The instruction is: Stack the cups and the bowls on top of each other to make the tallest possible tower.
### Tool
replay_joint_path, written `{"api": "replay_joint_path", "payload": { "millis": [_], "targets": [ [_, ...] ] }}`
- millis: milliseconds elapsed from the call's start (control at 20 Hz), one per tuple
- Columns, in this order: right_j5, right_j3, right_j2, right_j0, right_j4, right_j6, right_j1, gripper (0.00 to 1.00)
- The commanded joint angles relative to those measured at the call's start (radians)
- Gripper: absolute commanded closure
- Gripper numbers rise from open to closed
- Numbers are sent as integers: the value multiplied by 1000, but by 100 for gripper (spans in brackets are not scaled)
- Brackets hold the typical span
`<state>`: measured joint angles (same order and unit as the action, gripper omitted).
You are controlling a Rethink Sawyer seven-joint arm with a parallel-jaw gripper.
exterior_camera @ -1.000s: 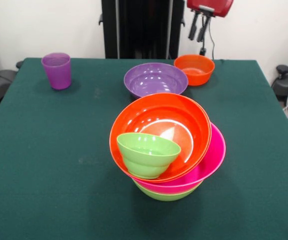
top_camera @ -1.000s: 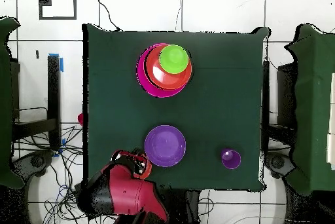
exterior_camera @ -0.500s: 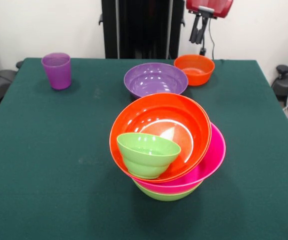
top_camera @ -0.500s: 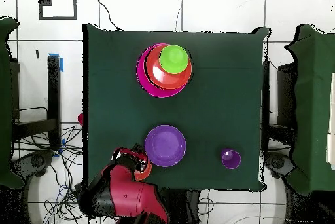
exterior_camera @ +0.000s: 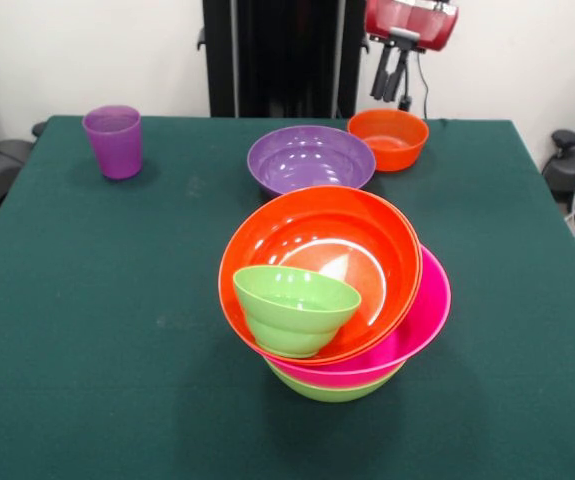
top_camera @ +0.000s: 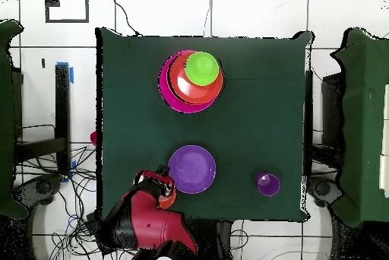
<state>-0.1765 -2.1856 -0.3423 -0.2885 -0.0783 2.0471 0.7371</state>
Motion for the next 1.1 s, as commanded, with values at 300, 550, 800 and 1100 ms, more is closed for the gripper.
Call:
{"api": "replay_joint_path", "payload": {
  "millis": [300,550,800,1100],
  "targets": [
    [-3,-52,82,25,51,138,-71,0],
    [-6,-34,38,-22,18,143,-103,0],
    [-8,-62,40,-23,45,137,-88,0],
    [-106,-70,46,-18,87,143,-135,0]
  ]
}}
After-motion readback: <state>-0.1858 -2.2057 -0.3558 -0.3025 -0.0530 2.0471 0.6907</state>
